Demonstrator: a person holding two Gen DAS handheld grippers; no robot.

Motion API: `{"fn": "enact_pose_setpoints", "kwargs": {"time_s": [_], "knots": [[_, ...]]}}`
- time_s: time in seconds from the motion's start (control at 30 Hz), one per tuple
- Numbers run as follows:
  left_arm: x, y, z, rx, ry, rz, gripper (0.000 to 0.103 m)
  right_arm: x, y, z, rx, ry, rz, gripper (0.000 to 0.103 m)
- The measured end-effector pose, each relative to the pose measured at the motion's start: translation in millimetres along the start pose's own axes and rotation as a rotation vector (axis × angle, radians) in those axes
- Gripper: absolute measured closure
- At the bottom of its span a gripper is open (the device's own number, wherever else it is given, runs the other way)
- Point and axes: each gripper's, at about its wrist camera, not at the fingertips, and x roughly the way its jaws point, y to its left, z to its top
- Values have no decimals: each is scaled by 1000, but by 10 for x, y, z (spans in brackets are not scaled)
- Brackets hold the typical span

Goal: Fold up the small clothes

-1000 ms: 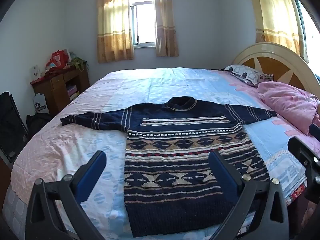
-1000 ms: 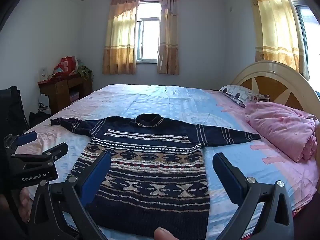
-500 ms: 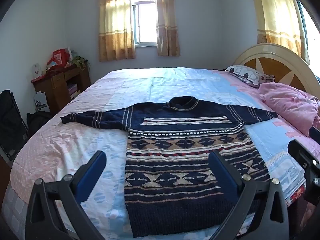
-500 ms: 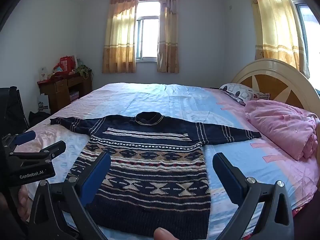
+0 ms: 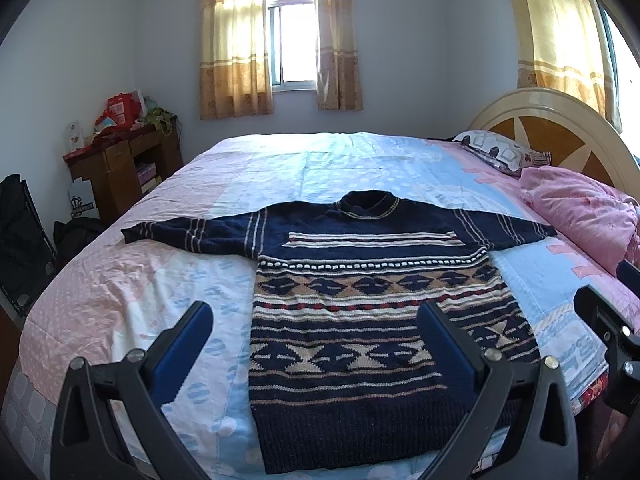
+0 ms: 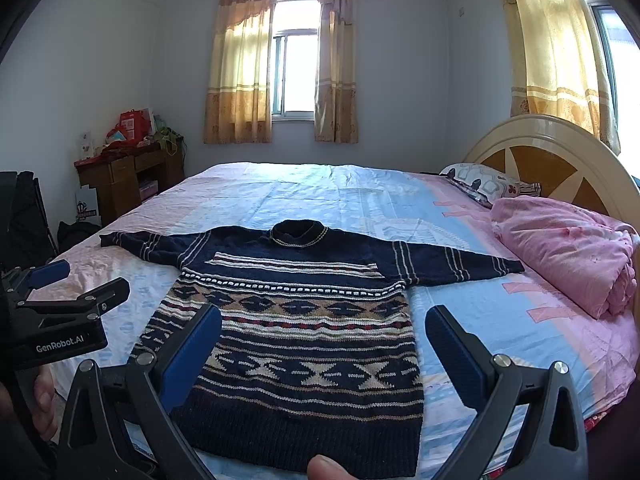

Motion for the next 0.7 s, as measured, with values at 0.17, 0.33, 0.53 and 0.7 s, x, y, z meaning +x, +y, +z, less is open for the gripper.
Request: {"fn": "enact_pose_setpoints", "kwargs": {"time_s": [0.17,0.33,0.53,0.7], "knots": [[2,-3,3,1,1,0,0,2,1,1,1,2,1,1],[4,-6,5,1,1,1,0,6,13,-4,0,5,1,1],[13,10,-7,0,4,3,0,14,18,-15,0,8,1,1],[30,7,-18,-2,5,2,0,25,27,-14,-2,12,2,1]]}}
